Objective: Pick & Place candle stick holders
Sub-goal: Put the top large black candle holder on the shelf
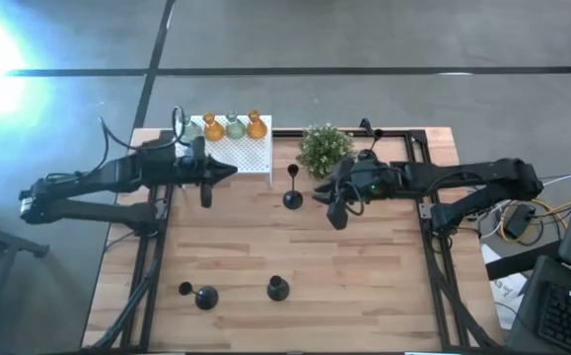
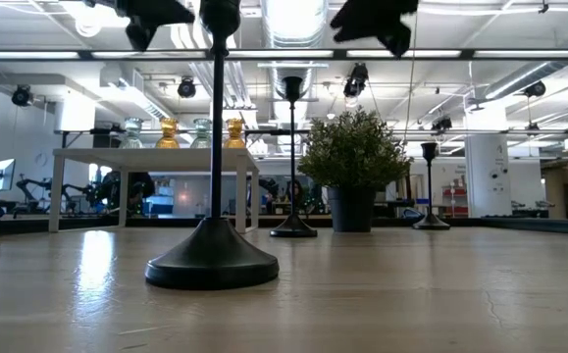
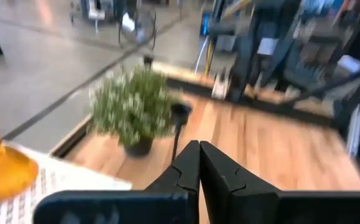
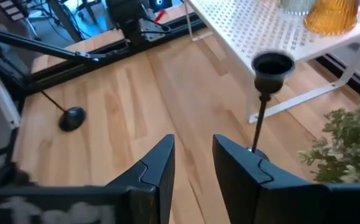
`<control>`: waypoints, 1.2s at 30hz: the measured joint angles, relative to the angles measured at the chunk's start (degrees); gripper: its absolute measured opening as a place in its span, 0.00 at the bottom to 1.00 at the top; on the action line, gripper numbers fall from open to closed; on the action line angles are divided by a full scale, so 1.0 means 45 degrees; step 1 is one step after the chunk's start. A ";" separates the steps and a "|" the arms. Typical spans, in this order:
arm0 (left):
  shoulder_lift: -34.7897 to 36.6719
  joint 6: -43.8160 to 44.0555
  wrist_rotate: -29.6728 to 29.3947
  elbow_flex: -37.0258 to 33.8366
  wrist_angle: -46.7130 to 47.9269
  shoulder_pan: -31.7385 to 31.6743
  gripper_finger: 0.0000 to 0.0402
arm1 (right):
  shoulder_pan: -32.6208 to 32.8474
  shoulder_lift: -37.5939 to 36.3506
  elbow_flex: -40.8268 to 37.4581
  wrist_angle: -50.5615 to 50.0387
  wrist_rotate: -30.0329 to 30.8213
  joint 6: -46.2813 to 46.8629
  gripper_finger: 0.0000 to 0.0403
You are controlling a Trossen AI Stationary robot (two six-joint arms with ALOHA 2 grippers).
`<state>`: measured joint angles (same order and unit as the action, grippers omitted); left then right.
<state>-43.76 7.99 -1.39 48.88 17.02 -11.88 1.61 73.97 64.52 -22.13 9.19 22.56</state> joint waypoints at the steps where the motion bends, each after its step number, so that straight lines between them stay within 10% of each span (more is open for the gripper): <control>1: -0.0012 0.0061 -0.0010 0.0041 -0.0160 0.0000 0.04 | -0.0078 0.0007 -0.0408 0.0460 -0.0005 -0.0008 0.26; 16: -0.1091 -0.0040 0.0085 -0.0095 -0.0908 -0.0005 0.22 | -0.1470 0.0331 -0.3626 0.5408 -0.0057 -0.0109 0.35; 23: -0.2551 -0.0019 0.0073 -0.0096 -0.1331 -0.0005 0.41 | -0.1530 0.0075 -0.3626 0.4542 -0.0043 -0.0041 0.38; 36: -0.5961 -0.1343 0.0215 -0.0096 -0.3009 0.0002 0.44 | -0.1539 -0.3269 -0.3623 0.0969 0.1335 0.0663 0.29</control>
<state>-70.58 1.95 -0.42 48.45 3.49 -11.87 -5.32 59.26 48.22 -17.77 15.20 25.54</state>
